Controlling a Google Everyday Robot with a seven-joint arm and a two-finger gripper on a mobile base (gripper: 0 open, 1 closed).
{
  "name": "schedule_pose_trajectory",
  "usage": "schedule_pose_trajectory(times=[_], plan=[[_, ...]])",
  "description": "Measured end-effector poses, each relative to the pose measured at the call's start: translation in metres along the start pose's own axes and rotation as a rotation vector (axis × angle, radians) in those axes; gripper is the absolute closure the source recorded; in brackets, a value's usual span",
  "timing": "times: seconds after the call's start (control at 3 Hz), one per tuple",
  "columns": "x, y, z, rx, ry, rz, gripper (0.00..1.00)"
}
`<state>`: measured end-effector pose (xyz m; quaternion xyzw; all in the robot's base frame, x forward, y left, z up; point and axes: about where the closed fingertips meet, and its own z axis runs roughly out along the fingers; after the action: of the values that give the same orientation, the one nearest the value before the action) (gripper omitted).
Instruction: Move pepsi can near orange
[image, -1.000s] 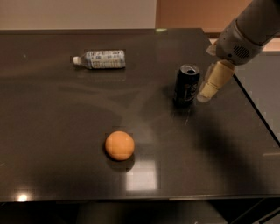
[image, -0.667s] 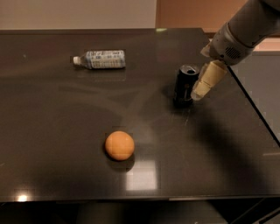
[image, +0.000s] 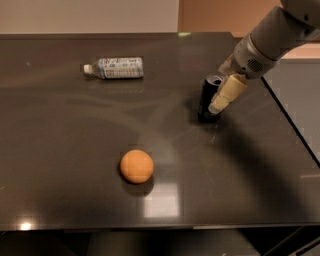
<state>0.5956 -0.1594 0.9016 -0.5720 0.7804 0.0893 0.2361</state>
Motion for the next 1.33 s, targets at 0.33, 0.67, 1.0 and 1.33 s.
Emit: schedule_pose_trajectory(times=[0.33,0.67,1.0,1.33], plan=[[-0.006,0.004,-0.001,-0.014,-0.026,-0.01,0.42],[-0.01,0.01,-0.004,-0.036,-0.049,-0.021,0.65],[-0.022,0.034,-0.013,-0.092,-0.085,-0.06,0.88],[-0.035,0.07,-0.026,-0.169,-0.118,-0.117,1.0]])
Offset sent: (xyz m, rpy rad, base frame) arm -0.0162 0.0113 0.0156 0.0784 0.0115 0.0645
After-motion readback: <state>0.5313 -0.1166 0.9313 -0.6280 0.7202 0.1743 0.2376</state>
